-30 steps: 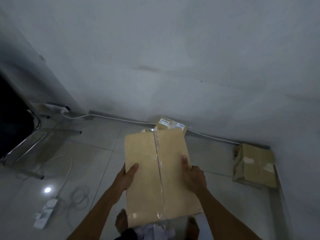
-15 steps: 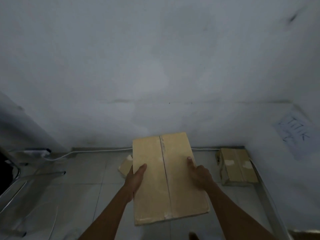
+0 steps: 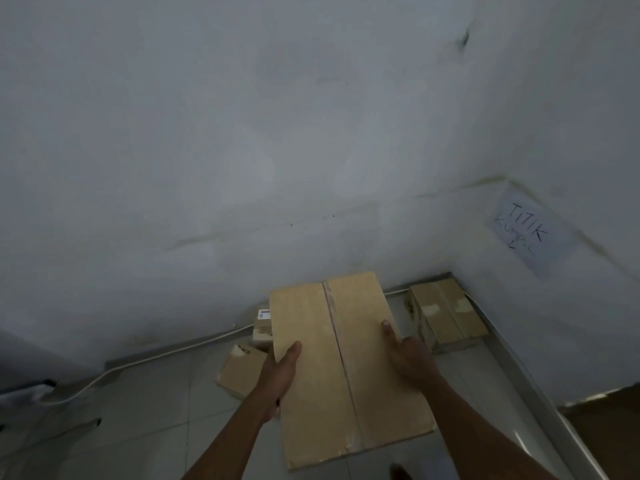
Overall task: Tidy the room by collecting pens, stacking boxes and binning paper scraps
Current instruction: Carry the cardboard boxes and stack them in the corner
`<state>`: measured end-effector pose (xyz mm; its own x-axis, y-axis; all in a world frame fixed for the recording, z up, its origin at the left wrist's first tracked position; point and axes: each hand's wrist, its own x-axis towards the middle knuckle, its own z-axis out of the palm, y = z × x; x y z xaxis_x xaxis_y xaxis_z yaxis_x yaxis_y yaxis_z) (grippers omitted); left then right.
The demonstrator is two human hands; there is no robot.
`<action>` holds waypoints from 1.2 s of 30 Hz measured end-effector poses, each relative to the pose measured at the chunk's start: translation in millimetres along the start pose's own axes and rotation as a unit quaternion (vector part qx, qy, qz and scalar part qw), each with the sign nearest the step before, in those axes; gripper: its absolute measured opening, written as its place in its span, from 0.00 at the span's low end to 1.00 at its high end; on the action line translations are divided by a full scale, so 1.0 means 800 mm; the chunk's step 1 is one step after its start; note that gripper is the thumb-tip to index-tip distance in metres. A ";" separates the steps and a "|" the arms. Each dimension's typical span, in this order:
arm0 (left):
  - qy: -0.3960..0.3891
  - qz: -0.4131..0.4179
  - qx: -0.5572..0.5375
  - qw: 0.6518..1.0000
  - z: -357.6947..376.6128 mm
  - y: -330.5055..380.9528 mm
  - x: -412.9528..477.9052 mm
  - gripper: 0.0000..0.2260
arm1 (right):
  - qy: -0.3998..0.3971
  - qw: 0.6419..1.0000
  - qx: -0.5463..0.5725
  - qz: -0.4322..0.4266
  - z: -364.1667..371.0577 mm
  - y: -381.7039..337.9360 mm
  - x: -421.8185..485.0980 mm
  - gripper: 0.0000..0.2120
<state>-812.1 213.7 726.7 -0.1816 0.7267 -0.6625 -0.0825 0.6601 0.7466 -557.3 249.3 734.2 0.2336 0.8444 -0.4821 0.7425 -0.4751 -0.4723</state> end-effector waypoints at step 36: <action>-0.068 -0.058 0.041 0.995 0.355 0.092 0.093 0.28 | 0.004 0.991 0.087 0.103 -0.221 0.172 0.209 0.46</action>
<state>-553.5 370.4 715.3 -0.0403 0.6608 -0.7495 -0.0142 0.7496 0.6617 -304.6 369.1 719.1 0.3752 0.7265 -0.5757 0.5593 -0.6727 -0.4844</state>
